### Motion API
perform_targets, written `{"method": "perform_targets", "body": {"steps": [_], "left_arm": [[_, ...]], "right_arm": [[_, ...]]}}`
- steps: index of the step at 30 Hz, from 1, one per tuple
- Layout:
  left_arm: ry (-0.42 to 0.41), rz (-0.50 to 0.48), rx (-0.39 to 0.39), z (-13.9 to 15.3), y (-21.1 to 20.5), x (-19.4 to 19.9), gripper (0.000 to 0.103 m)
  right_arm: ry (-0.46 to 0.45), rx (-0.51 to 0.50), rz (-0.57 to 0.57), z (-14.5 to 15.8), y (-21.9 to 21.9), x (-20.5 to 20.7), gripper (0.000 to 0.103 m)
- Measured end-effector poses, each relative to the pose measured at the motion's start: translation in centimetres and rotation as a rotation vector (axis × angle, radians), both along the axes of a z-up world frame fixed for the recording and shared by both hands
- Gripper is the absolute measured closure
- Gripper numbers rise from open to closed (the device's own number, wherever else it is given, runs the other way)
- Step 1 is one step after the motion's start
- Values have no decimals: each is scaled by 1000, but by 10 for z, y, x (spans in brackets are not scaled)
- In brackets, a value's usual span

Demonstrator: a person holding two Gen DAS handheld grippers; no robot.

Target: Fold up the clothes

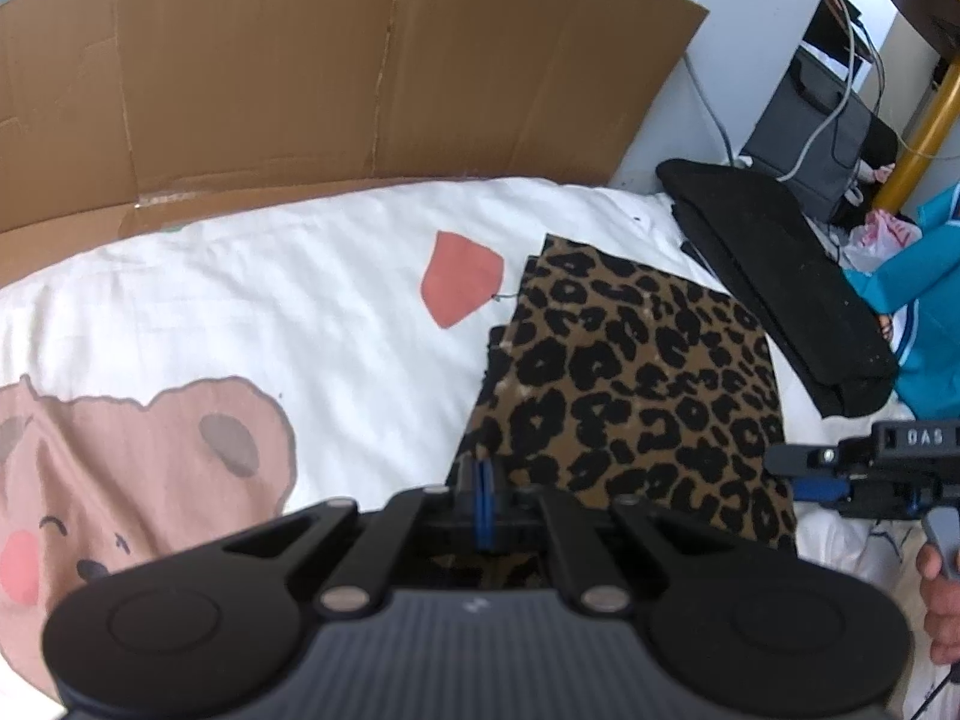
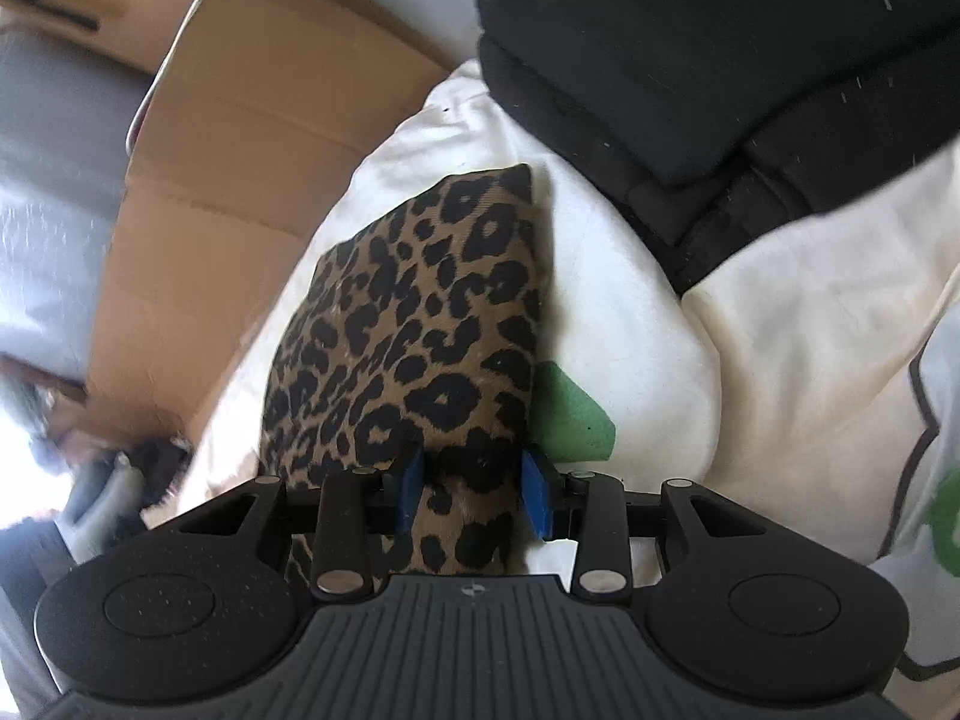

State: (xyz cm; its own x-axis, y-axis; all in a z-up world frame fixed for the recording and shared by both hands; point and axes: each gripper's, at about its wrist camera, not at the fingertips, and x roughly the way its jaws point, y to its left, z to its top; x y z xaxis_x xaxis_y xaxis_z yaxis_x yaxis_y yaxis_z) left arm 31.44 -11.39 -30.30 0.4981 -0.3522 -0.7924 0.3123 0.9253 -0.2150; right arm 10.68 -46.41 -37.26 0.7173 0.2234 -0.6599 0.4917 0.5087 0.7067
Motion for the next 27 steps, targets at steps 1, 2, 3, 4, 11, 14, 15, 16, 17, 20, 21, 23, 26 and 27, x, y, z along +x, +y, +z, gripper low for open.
{"method": "perform_targets", "body": {"steps": [1,2,3,4,11,14,15,16,17,20,21,23,26,27], "left_arm": [[1,-1,1,-1,0,0,102],[1,-2,3,-1,0,0,102],[2,-3,4,-2,0,-1,102],[3,-4,6,-3,0,-1,102],[7,1,14,-3,-2,-2,102],[9,2,17,-3,-1,-3,102],[11,3,16,-4,-1,-2,101],[13,3,16,-4,-1,-2,101],[14,3,16,-4,0,-2,101],[26,7,14,-3,1,-1,101],[30,9,14,-2,1,0,101],[35,11,17,-2,2,0,101],[48,3,21,1,2,2,98],[49,-3,28,4,3,4,94]], "right_arm": [[-5,21,-11,-3,-2,0,65],[-11,43,-22,-6,-4,1,62],[-16,64,-34,-10,-5,1,57],[-23,87,-44,-13,-7,2,57],[-45,151,-35,-19,-8,15,81],[-78,164,-37,-12,-11,12,86],[-89,169,-38,-10,-12,11,86],[-96,177,-43,-11,-12,9,86],[-94,189,-50,-14,-11,8,83],[-79,227,-75,-25,-8,6,73],[-74,238,-78,-29,-7,8,71],[-79,252,-71,-35,-4,13,70],[-83,281,-56,-39,-3,23,73],[-74,262,-44,-37,-3,25,79]]}}
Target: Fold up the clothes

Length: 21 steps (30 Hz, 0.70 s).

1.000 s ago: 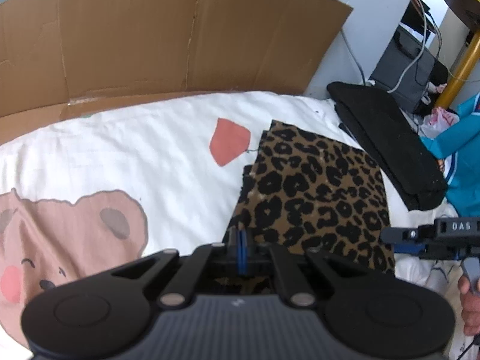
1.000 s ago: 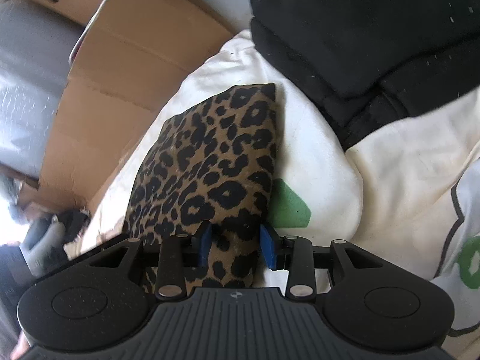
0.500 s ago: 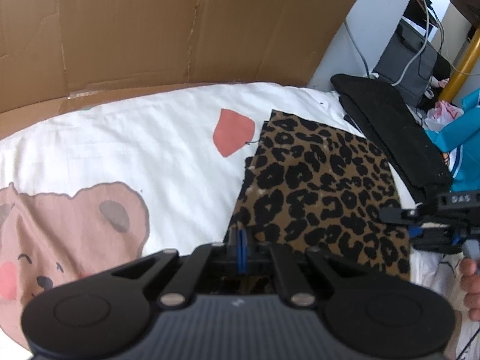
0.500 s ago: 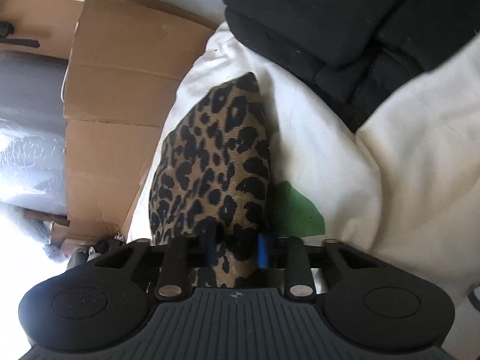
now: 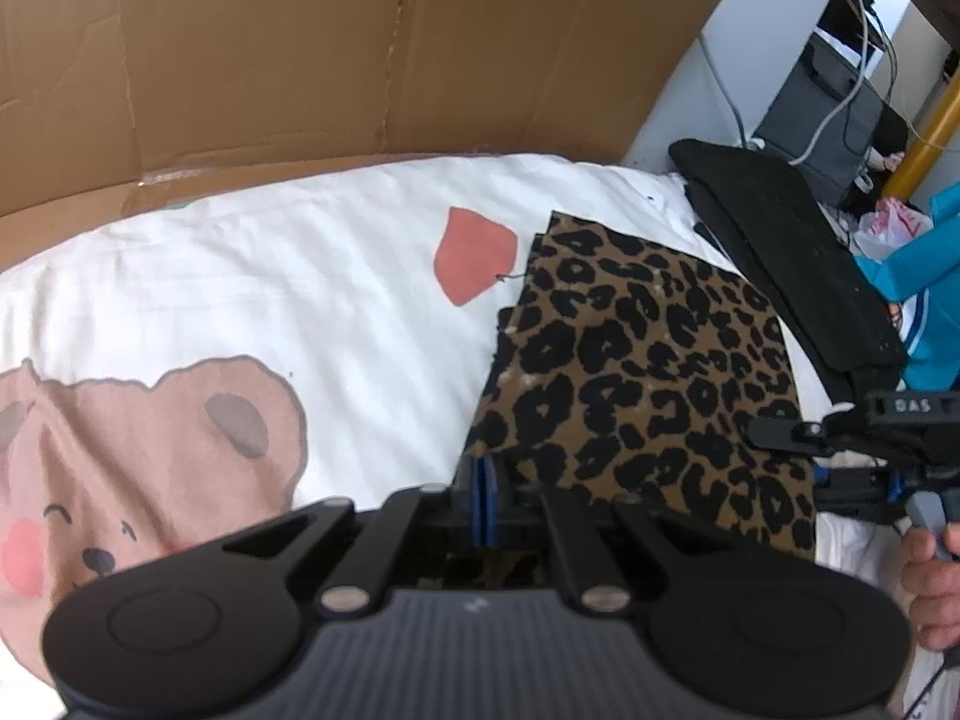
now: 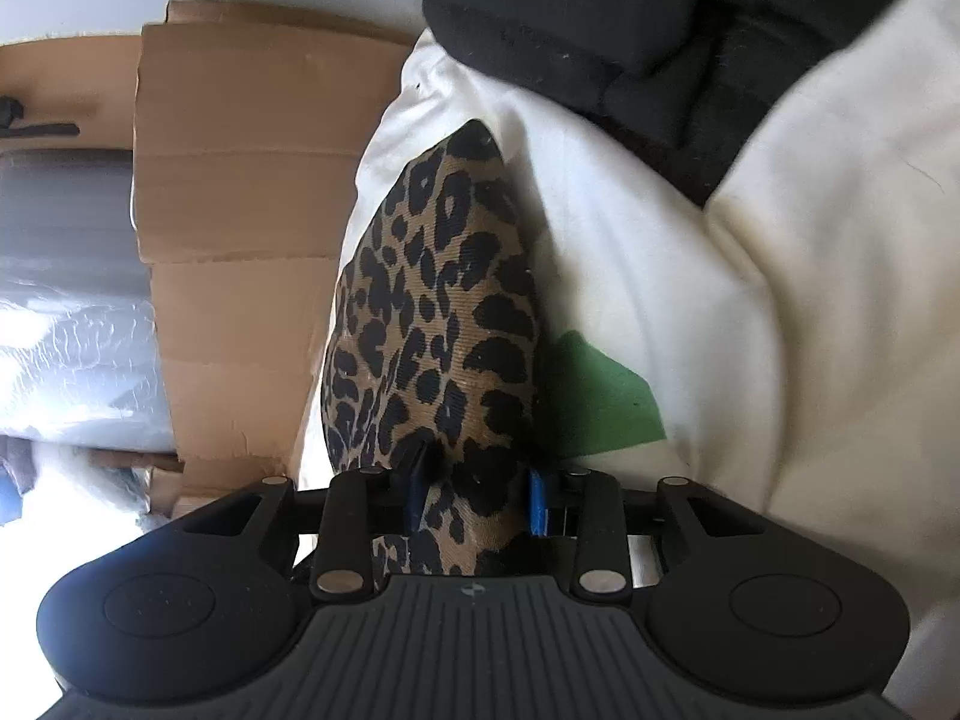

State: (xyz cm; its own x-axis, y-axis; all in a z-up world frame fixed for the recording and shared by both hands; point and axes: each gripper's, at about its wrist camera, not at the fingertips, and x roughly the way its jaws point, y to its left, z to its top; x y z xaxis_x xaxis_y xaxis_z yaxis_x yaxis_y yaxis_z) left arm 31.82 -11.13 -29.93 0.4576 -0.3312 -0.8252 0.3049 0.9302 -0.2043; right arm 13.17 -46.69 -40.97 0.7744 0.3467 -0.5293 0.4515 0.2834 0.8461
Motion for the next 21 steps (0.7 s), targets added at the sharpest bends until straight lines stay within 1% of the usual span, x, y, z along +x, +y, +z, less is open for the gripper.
{"method": "perform_targets", "body": {"steps": [2,3,5,9,10,13,14,16,21], "left_arm": [[-4,4,2,6,3,4,84],[-4,9,-3,8,5,7,80],[3,20,-27,12,9,14,69],[15,21,-77,15,4,27,56],[19,13,-90,15,1,29,50],[24,5,-116,15,-9,35,45],[29,5,-126,14,-11,37,39],[45,5,-143,9,-14,43,29],[118,11,-156,-13,-17,55,29]], "right_arm": [[2,-32,20,5,0,2,87],[-4,-35,21,7,0,2,89],[-7,-40,20,9,0,0,90],[-4,-56,21,12,3,0,91],[-3,-59,22,13,3,0,91],[0,-70,27,15,3,3,90],[1,-73,28,15,3,2,91],[1,-76,30,16,2,1,91],[-2,-75,34,15,-2,-10,91]]}}
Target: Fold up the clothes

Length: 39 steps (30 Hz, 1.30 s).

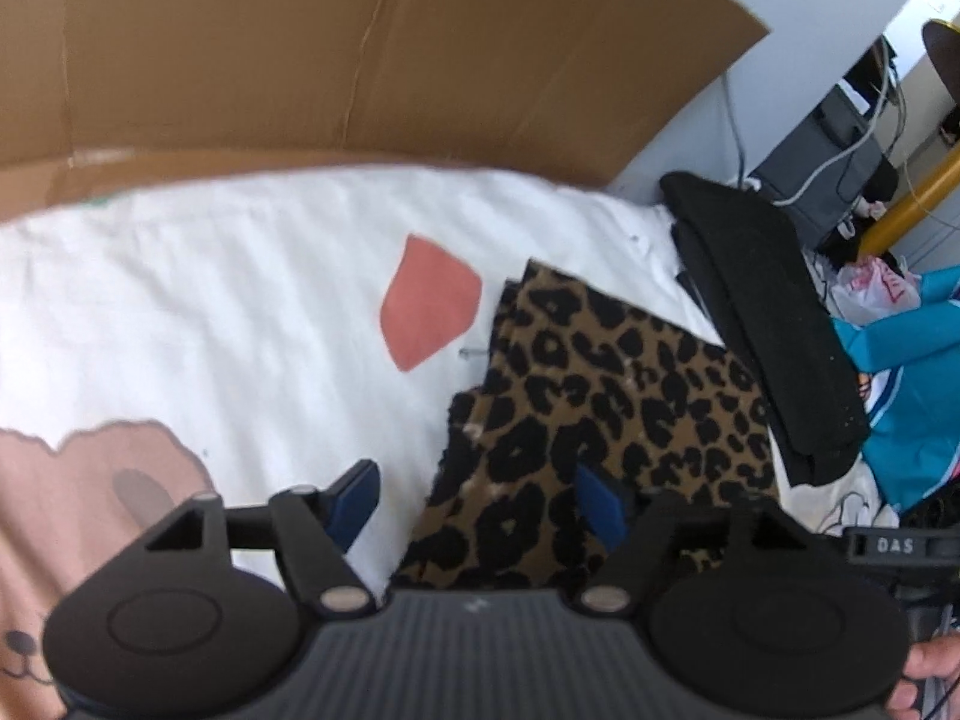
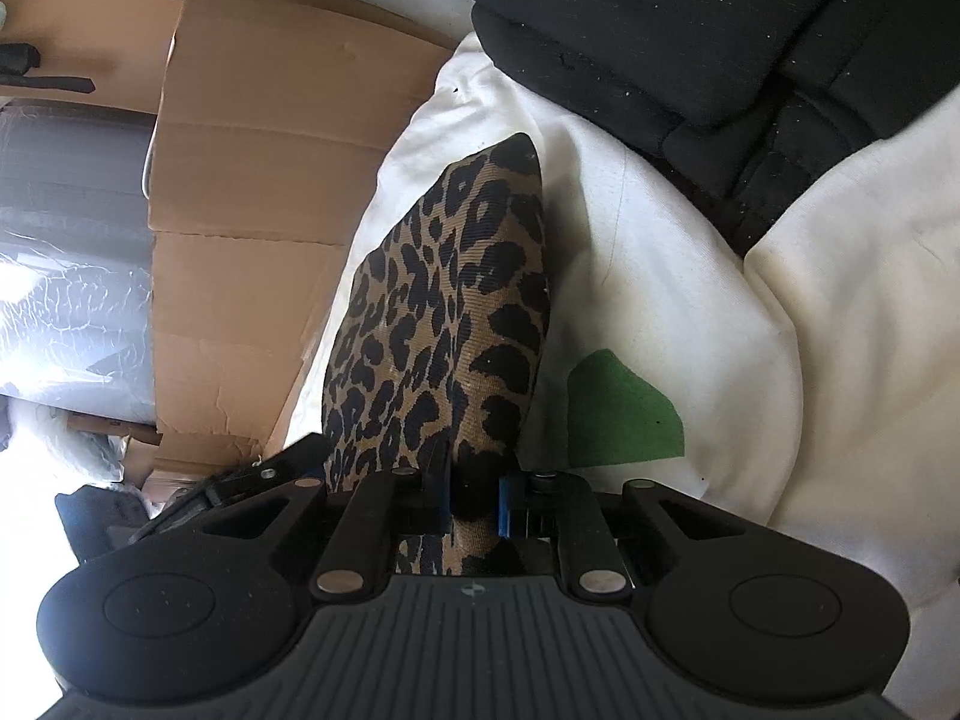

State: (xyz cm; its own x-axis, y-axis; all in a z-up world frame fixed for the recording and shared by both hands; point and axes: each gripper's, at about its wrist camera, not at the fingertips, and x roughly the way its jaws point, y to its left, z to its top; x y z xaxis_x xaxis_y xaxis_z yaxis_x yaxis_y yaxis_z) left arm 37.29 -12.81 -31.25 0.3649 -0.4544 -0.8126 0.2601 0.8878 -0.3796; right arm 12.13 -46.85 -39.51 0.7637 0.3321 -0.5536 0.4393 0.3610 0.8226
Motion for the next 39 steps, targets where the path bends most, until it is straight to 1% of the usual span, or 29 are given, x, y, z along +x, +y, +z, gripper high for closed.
{"method": "perform_targets", "body": {"steps": [4,7,9,10,12,13,14,15,16,17,19,20,21,22,25,26,27,29,30,34,35,36,37,38,39], "left_arm": [[31,0,-30,-10,0,4,27],[44,-8,-53,-14,-1,6,28],[69,-13,-86,-19,-1,8,38],[80,-13,-96,-20,-1,9,39],[63,-29,-80,-18,-3,9,44],[52,-39,-73,-16,-4,9,50],[46,-40,-78,-13,-2,8,57],[50,-30,-89,-12,2,9,61],[56,-21,-99,-11,5,10,66],[61,-13,-108,-11,8,11,67],[68,-13,-120,-12,10,13,65],[74,-8,-119,-14,10,13,58],[81,-4,-119,-16,10,14,55],[90,1,-124,-17,10,15,46],[97,-16,-133,-21,8,18,41],[95,-26,-134,-22,7,19,40],[88,-41,-129,-22,6,20,39],[102,-72,-139,-24,2,25,30],[103,-86,-141,-25,0,27,29],[115,-139,-136,-26,-9,32,21],[118,-150,-135,-26,-11,32,23],[122,-159,-131,-27,-13,33,26],[125,-164,-113,-26,-16,33,40],[128,-169,-93,-25,-19,33,45],[129,-174,-72,-23,-21,33,47]], "right_arm": [[0,-4,5,1,-1,-1,90],[-1,-5,6,2,-1,-2,90],[-2,-3,4,2,-1,-3,90],[-4,-2,4,2,-1,-3,89],[-8,-13,7,3,0,-2,87],[-10,-21,10,4,1,-2,86],[-10,-30,14,6,1,-2,82],[-11,-39,16,7,2,-2,78],[-11,-48,11,8,1,-2,78],[-11,-54,6,9,1,-3,77],[-10,-48,-6,8,0,-5,73],[-9,-43,-13,8,-1,-7,69],[-7,-38,-20,6,-2,-7,66],[-6,-30,-27,5,-3,-9,66],[-7,0,-57,0,-6,-12,64],[-8,11,-71,-1,-7,-15,58],[-6,21,-87,-3,-9,-17,55],[-4,38,-109,-8,-12,-19,54],[-4,47,-116,-10,-13,-19,54],[-14,72,-102,-17,-9,-14,54],[-13,77,-89,-19,-6,-11,54],[-10,74,-74,-20,-2,-7,54],[-7,63,-66,-20,2,-4,54],[-7,53,-63,-19,4,-1,55],[-7,45,-60,-18,7,1,58]]}}
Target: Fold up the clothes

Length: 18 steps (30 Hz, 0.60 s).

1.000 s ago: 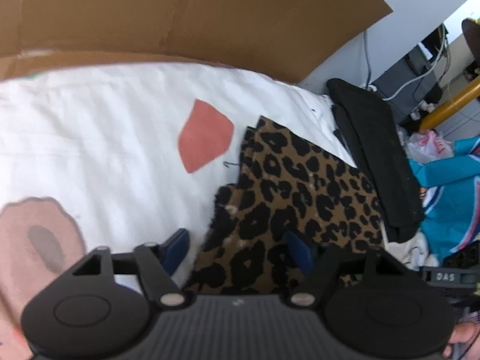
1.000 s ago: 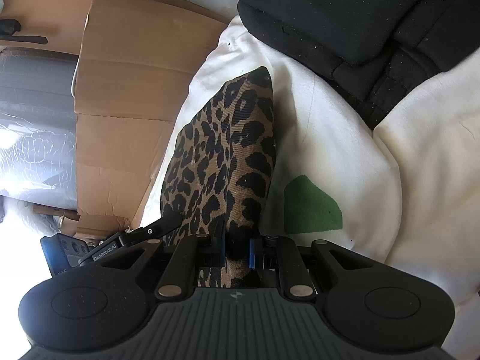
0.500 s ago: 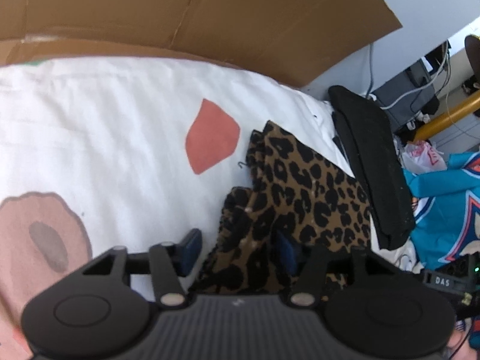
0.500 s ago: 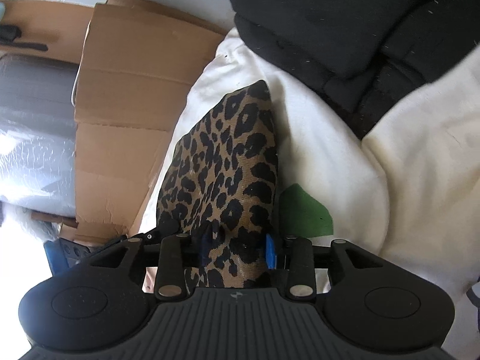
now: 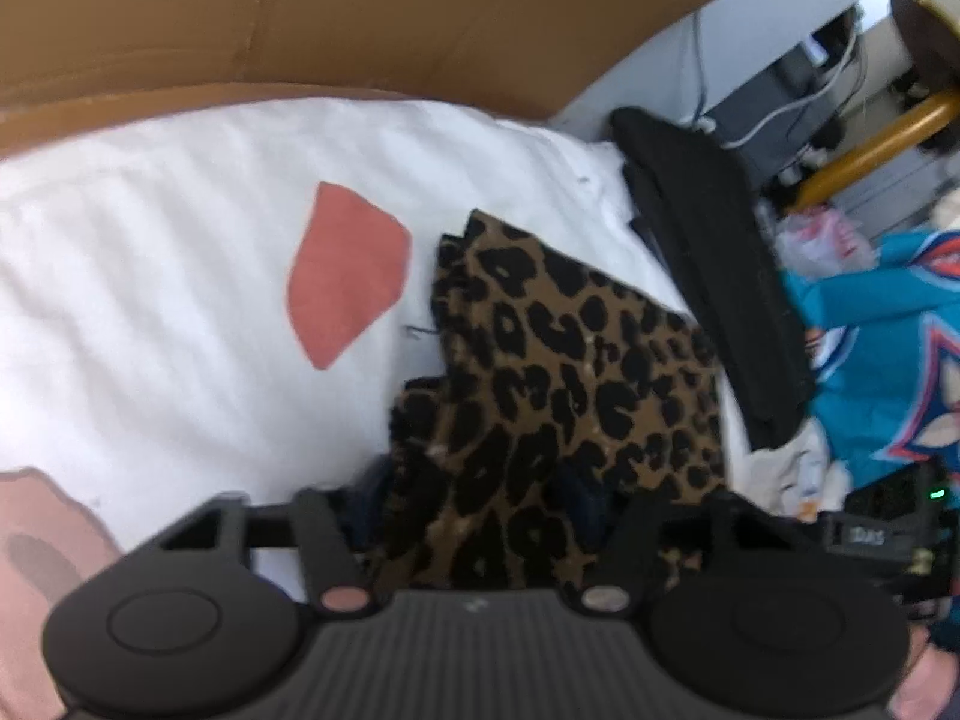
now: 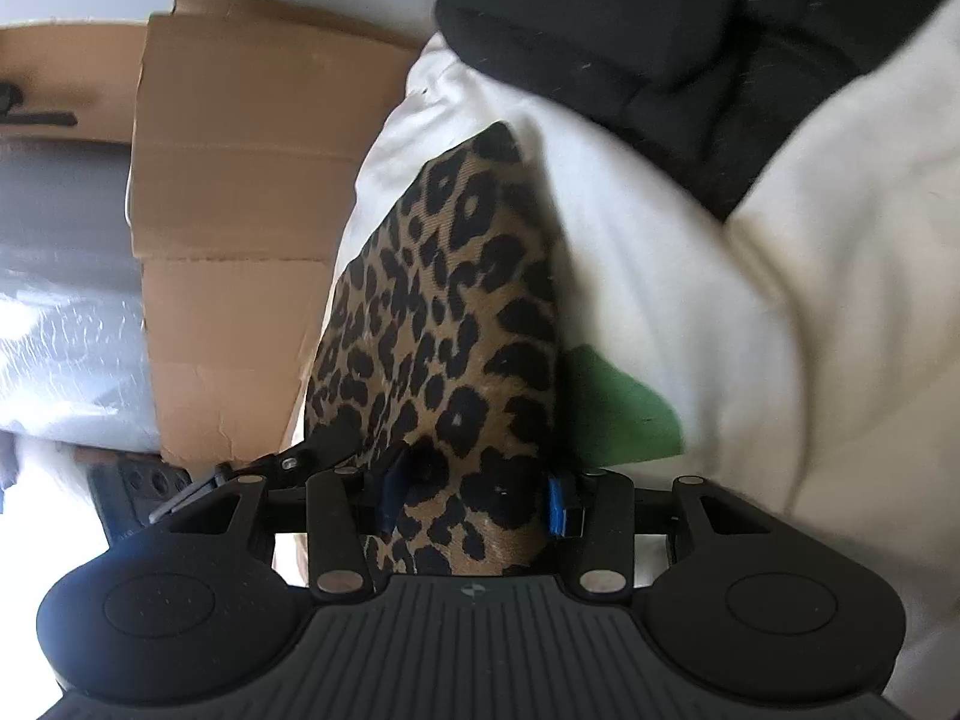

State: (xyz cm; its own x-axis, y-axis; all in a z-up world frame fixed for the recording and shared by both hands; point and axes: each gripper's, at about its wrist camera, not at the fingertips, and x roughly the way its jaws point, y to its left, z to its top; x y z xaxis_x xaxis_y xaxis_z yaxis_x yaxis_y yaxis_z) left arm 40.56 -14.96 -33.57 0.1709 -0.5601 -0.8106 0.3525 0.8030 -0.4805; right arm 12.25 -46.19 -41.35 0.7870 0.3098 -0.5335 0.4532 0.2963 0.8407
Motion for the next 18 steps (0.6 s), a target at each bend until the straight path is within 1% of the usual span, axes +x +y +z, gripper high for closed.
{"method": "perform_targets", "body": {"steps": [1,2,3,7,11,13,18], "left_arm": [[-3,-13,16,2,-3,-1,50],[-6,-24,31,4,-5,-1,53],[-8,-30,40,6,-7,-1,54],[-23,-22,35,12,-4,-4,66],[-63,-8,21,22,-1,-14,78],[-96,-2,29,31,-1,-21,80],[-173,31,20,52,0,-38,80]], "right_arm": [[3,-4,2,1,1,2,60],[10,-14,8,3,2,4,64],[18,-31,19,5,2,5,72],[20,-72,22,16,2,5,84],[12,-125,32,28,5,5,90],[5,-172,56,34,8,6,93],[-23,-274,109,62,13,6,94]]}}
